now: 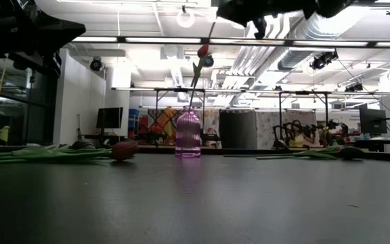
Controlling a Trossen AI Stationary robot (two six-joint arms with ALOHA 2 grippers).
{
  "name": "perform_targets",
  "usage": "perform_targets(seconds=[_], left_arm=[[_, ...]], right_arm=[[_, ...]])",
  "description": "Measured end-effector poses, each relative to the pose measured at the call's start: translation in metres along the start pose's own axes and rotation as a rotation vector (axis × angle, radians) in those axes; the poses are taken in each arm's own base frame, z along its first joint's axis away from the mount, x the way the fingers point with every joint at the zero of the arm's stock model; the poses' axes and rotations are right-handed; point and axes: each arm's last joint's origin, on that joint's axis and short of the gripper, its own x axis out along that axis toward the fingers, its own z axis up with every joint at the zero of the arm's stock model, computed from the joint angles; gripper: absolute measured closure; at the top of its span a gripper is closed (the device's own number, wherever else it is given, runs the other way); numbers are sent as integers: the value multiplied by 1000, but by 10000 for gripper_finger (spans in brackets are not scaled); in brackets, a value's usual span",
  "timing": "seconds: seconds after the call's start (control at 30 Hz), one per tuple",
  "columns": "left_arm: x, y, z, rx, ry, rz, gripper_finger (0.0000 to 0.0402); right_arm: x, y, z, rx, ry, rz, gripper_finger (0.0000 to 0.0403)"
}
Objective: Sort flowers into vase by color
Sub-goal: Put the right pink tulip into the violet vase
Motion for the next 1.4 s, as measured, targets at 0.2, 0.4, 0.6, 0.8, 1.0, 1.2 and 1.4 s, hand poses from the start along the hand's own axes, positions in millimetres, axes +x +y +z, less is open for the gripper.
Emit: perform_targets(seconds=[0.2,0.4,0.6,0.8,1.0,1.2,1.4], left_arm=[[0,0,0,0,0,0,401],[0,0,0,0,0,0,401],[0,0,0,0,0,0,401],[0,0,0,0,-1,0,401],[0,0,0,0,-1,0,401],[0,0,0,0,0,0,401],[0,0,0,0,0,0,401]], right_arm=[[9,-27,2,5,-5,61,403],[13,-39,7,-24,-19,133,403],[25,-38,-9,-35,-31,206,403],[42,-37,-27,-80,-8,198,403],[56,-33,-22,-192,42,192,403],[64,-30,-13,-290,133,177,403],[65,-29,-12,-287,125,177,403]])
